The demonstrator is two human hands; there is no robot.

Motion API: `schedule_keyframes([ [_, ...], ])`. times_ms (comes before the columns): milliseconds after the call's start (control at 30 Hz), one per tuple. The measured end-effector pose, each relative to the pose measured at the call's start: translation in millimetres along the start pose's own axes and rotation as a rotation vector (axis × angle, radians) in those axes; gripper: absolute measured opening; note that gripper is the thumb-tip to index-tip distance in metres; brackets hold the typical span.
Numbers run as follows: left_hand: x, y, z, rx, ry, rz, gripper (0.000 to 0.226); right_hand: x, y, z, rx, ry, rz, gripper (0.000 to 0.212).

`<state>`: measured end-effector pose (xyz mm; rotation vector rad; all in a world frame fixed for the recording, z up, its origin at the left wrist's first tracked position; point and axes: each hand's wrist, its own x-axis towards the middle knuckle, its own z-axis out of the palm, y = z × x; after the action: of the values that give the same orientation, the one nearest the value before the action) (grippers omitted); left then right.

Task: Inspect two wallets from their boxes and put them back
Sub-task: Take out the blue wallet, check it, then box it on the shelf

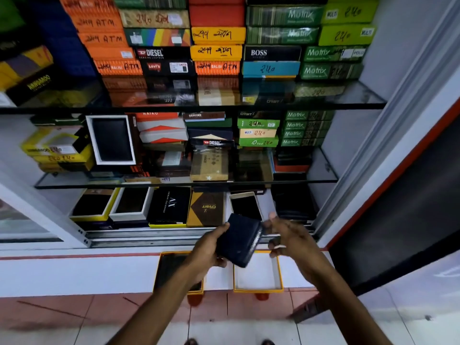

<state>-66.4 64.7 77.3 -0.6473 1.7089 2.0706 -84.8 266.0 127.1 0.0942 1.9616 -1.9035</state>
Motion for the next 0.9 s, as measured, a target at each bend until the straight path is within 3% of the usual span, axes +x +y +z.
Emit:
schedule_keyframes([
  [67, -9, 17, -10, -0.101, -0.171, -0.017, 0.04, 1, -19, -1, -0.165, 0.035, -0.164, 0.024],
  [167, -18, 38, -25, -0.131, -0.459, -0.072, 0.04, 6, -44, 3, -0.371, -0.084, -0.36, 0.019],
  [300, -17, 51, -36, -0.187, -0.694, -0.136, 0.033, 4, -63, 10, -0.439, -0.303, -0.373, 0.028],
  [400, -23, 59, -37, -0.157, -0.756, -0.138, 0.034, 2, -69, 15, -0.422, -0.289, -0.402, 0.024],
  [500, -41, 68, -33, -0.123, -0.59, -0.094, 0.041, -3, -78, 18, -0.348, -0.164, -0.417, 0.016],
  [633, -51, 74, -27, -0.025, -0.349, -0.049, 0.057, -24, -88, 26, -0.477, -0.077, -0.468, 0.008],
  [767, -43, 73, -21, -0.025, -0.069, -0.006, 0.05, -53, -98, 32, -0.595, -0.007, -0.581, 0.003],
  [900, -42, 73, -24, -0.025, -0.028, -0.037, 0.047, -56, -101, 27, -0.62, 0.046, -0.58, 0.005],
])
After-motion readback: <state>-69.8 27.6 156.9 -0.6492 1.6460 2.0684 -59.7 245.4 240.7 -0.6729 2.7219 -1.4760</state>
